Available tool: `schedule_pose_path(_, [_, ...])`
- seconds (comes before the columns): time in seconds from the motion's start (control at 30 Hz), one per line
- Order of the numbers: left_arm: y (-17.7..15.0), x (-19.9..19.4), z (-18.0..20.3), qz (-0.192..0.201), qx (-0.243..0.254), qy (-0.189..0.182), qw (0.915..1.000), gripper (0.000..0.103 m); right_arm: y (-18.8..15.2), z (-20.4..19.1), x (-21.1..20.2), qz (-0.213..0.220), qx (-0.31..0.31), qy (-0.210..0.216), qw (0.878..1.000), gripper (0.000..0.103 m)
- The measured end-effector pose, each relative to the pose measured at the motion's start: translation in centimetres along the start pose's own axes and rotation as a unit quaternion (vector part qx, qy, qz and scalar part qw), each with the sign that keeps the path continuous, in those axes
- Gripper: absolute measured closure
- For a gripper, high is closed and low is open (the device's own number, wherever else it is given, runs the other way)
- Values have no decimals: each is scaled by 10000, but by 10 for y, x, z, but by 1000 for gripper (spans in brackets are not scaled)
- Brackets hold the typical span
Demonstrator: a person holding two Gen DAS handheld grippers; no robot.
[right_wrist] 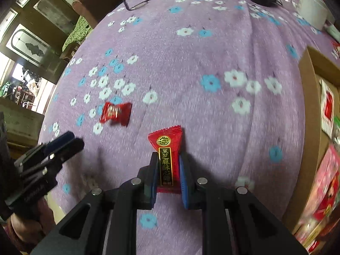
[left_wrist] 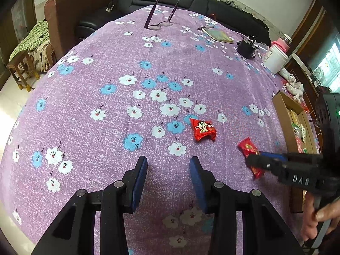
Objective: Organize snacks
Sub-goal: 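Grasp the small red candy with the left gripper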
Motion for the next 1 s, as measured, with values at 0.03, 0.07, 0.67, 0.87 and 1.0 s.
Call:
schedule_pose_path(0.03, [0,0,1,-12,2,-10,10000,60,-1,0,0,22,-14,-9,10000,86])
schedule_pose_path(0.07, [0,1,1,-29,8,-16,10000,60,-1,-1,0,46,-30,-14,10000,86])
schedule_pose_path(0.67, [26,22,25,-217,248,-454,9984,40,-9,5,-8,248,95,-87,9996,86])
schedule_pose_path(0.87, [26,45,46,-405,488,-599,9962,39,-16,16,-17,256,285,-130,9992,86])
schedule_pose_path(1.0, [27,58,51,-333,797,-360,9956,56,-19,20,-24,293,354,-151,9988,86])
Point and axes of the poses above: each gripper's, at about its wrist camera, not at the fingertips, and x roughly the way its jaws point, z to its right, y to its top, the point moved 10 cm from there along x, roughly the way its jaws point, and after that the axes turned 12 degrees about z, right-handed, at the moved point
